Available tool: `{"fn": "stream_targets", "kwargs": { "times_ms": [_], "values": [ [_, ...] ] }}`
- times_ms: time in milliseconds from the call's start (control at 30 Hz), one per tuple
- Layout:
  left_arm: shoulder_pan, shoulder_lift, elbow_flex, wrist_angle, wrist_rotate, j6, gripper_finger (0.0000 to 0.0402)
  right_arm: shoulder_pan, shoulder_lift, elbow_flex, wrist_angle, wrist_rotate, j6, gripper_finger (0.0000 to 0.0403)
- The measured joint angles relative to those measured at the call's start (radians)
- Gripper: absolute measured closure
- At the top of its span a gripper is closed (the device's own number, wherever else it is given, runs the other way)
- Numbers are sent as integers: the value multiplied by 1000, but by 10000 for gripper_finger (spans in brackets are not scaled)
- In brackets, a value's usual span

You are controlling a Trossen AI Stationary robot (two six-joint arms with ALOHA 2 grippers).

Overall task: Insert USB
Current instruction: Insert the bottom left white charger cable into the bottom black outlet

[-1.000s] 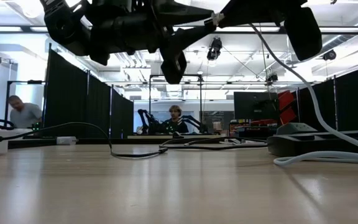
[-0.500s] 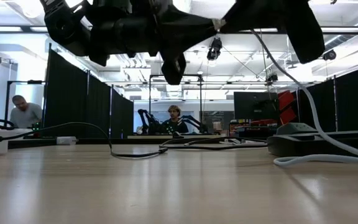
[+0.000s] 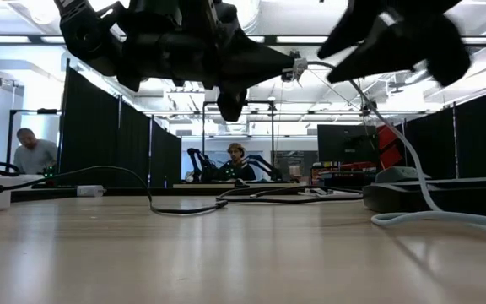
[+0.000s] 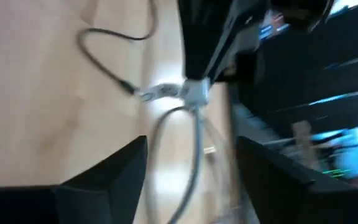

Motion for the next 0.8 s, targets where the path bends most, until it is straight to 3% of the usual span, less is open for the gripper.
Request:
{"fn": "stream_targets", "kwargs": {
  "times_ms": [100,200,400,500,567,800],
  "values": [
    [-6,0,0,0,-26,64,400,-28,-56,-35,-33,-104,150,160],
    [-17,0,0,-7,-64,139,400,-46,-146,-138,94,-154,201,163],
    [-40,0,-1,-8,-77,188,400,-50,-340,-501,776,-225,173,188],
    [-49,0,-1,-6,-108,190,400,-81,-350,-646,1111,-308,162,198],
    [-51,0,-1,-5,-127,199,400,-115,-334,-694,1242,-378,180,201],
    [-50,0,-2,3,-156,204,400,-191,-239,-648,1309,-507,176,203]
  ]
}}
